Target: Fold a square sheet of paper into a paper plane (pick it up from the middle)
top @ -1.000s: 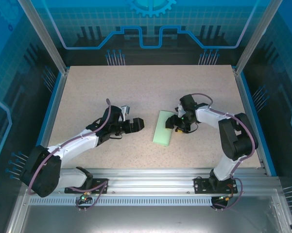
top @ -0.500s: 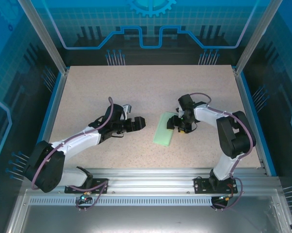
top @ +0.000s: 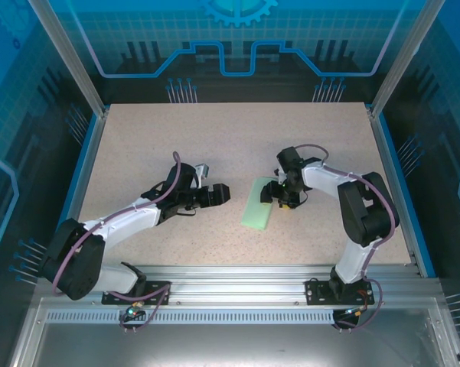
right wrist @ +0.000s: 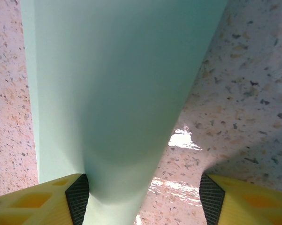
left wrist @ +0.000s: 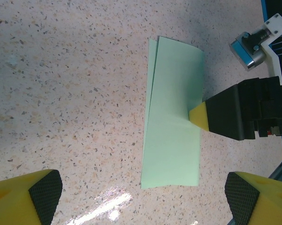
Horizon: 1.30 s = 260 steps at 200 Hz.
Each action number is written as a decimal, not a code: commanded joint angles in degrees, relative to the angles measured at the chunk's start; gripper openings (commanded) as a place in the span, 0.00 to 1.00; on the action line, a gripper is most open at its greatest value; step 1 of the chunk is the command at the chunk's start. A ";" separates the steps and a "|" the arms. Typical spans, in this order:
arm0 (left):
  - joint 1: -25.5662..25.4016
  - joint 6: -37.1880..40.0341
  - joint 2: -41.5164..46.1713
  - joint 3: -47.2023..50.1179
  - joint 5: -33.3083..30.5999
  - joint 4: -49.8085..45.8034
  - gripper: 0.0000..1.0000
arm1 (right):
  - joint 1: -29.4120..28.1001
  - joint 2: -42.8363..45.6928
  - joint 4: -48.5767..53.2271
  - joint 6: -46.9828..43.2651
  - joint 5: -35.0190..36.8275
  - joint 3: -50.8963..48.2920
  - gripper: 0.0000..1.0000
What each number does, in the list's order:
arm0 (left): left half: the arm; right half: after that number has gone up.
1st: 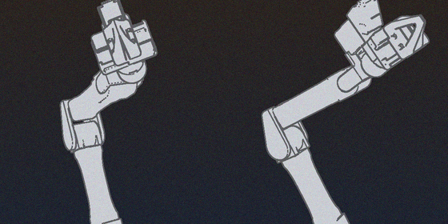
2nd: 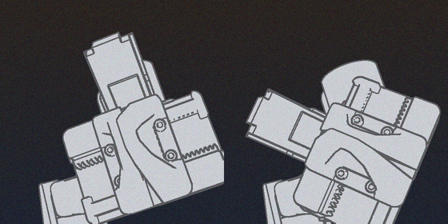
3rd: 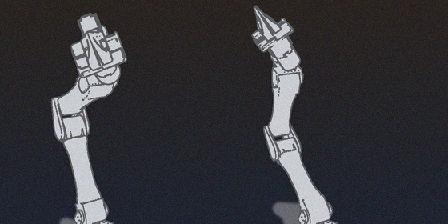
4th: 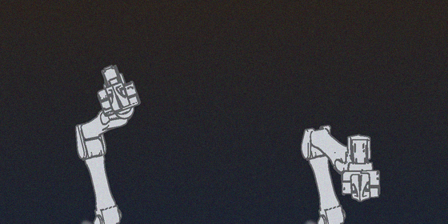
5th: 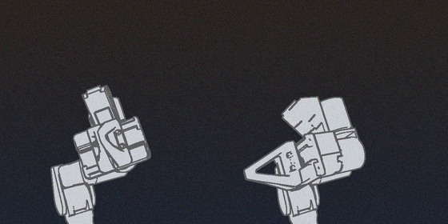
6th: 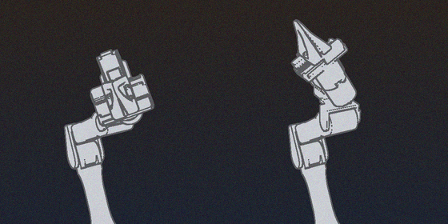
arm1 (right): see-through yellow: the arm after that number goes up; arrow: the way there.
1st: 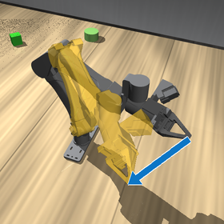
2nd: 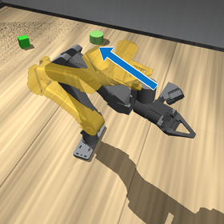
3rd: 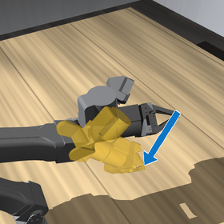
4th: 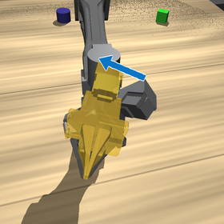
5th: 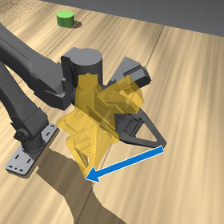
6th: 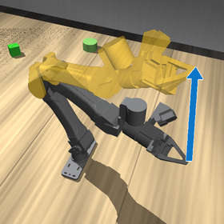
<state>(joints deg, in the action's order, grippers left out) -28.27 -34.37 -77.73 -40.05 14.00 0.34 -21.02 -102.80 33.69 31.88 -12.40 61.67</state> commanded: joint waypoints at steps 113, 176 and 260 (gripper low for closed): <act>-0.18 1.32 -0.58 -2.17 1.82 -0.25 0.93 | -1.83 -4.36 1.74 -3.35 -0.82 3.99 0.71; -0.13 1.56 -0.66 -2.23 2.22 -0.34 0.93 | -1.72 -6.17 1.54 -2.96 -1.18 4.36 0.74; -0.13 1.59 -1.00 -2.45 2.34 -0.42 0.92 | -2.18 -9.67 4.41 -3.93 2.21 5.80 0.73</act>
<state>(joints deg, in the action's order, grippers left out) -28.27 -34.06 -78.06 -40.47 14.90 0.32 -21.41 -107.53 40.49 29.71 -11.99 67.70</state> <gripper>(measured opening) 0.925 0.735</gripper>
